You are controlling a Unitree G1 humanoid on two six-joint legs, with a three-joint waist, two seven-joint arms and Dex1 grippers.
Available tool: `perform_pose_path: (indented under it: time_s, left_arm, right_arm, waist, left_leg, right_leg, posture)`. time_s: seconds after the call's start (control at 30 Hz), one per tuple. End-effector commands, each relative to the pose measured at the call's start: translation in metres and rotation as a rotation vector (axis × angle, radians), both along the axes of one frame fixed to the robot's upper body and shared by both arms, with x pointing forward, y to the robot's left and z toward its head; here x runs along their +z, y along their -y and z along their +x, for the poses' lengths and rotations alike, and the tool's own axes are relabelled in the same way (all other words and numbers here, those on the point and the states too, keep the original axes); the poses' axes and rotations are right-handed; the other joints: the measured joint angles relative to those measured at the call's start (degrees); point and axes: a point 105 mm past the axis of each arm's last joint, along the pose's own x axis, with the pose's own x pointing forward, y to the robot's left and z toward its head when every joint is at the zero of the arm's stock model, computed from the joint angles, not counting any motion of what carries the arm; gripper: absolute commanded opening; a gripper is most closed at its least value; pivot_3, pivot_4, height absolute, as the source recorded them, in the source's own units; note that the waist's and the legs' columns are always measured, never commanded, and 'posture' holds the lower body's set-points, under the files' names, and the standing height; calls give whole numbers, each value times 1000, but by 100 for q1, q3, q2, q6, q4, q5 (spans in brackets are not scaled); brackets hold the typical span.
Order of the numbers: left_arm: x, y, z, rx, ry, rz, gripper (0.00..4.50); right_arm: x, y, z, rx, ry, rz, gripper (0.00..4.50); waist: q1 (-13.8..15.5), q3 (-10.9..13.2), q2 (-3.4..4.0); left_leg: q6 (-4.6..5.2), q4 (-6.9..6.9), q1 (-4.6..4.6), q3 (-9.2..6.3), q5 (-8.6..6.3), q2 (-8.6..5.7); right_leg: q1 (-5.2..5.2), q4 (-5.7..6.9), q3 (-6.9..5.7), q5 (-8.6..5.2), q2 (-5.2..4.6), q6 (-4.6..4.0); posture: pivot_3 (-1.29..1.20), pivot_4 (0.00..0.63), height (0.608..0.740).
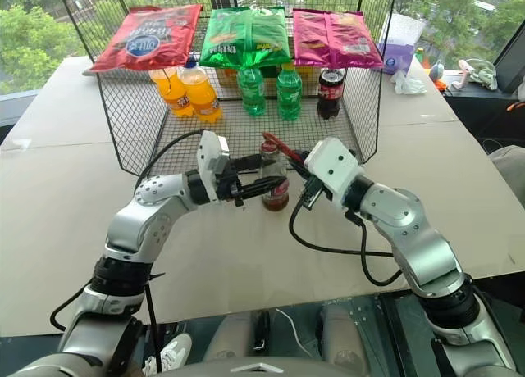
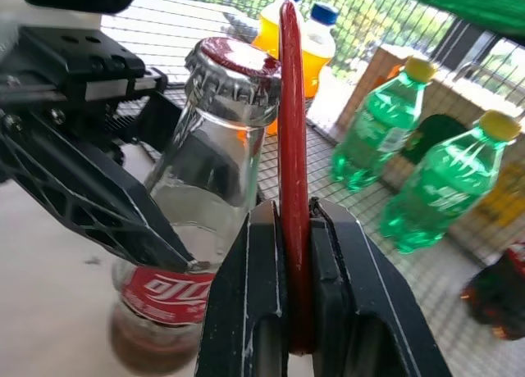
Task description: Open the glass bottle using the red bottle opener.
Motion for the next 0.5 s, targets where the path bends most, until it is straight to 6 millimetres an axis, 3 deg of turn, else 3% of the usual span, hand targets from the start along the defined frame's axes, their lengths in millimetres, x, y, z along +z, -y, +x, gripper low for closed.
perform_pose_path:
  time_s: [0.03,0.23,0.5]
  left_arm:
    - [14,-5,6,36,47,-18,2282]
    - [14,-9,7,44,47,-19,2282]
    - [19,-16,8,53,45,-20,2282]
  right_arm:
    - [9,2,-1,-16,159,-24,0]
    - [4,2,2,-25,298,-103,0]
    - [-10,-15,-6,48,469,-168,0]
  waist:
    - [-4,0,0]
    - [-19,0,0]
    - [-40,0,0]
  left_leg:
    - [0,0,1,0,0,0]
    - [-1,1,2,0,0,0]
    - [-1,2,6,2,1,1]
  right_leg:
    - [0,0,0,0,0,0]
    - [0,2,0,0,1,0]
    - [0,7,3,-2,1,-3]
  posture:
    - [0,150,740]
    - [0,150,740]
    - [0,150,740]
